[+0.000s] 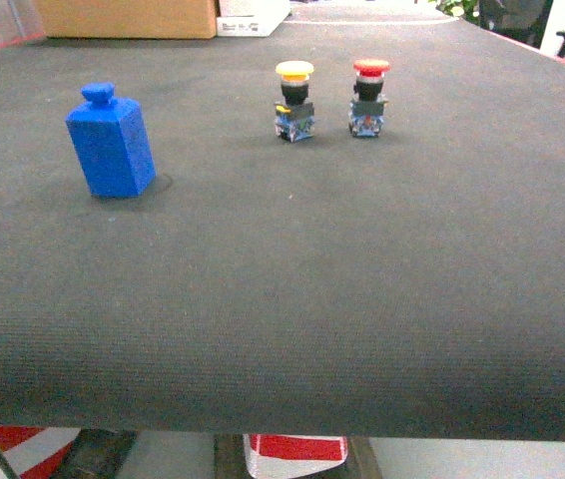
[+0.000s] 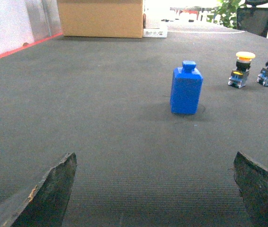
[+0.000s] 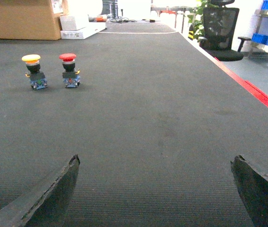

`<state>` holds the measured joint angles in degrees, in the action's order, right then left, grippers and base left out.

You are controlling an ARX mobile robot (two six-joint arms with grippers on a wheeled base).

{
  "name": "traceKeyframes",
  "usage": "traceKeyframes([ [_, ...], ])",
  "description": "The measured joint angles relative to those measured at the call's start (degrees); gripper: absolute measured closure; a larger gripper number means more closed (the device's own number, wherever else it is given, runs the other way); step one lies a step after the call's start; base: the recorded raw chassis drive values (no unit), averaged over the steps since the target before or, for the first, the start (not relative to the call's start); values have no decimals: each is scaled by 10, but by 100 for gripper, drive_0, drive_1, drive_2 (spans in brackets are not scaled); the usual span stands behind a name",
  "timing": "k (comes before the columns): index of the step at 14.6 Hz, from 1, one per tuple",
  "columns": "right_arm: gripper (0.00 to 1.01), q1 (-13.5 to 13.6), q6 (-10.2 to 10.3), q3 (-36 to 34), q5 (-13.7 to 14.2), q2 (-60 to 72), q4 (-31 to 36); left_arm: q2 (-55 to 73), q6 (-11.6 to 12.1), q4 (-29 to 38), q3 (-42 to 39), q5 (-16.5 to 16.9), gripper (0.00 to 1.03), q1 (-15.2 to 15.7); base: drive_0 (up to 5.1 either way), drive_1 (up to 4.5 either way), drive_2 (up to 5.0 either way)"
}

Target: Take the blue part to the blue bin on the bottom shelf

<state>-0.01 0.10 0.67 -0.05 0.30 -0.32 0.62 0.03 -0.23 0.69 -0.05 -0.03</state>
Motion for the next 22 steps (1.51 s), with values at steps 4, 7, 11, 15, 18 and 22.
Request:
traceKeyframes([
  [4,3,0,1,0,0,0,1,0,0,0,0,0,5,0,0,0,0],
  [7,3,0,0,0,0,0,5,0,0,3,0,0,5,0,0,0,0],
  [11,3,0,0,0,0,0,0,0,0,0,0,0,5,0,0,0,0],
  [15,3,0,0,0,0,0,0,0,0,0,0,0,5,0,0,0,0],
  [18,3,0,0,0,0,0,0,0,0,0,0,0,5,0,0,0,0],
  [22,3,0,0,0,0,0,0,0,0,0,0,0,5,0,0,0,0],
])
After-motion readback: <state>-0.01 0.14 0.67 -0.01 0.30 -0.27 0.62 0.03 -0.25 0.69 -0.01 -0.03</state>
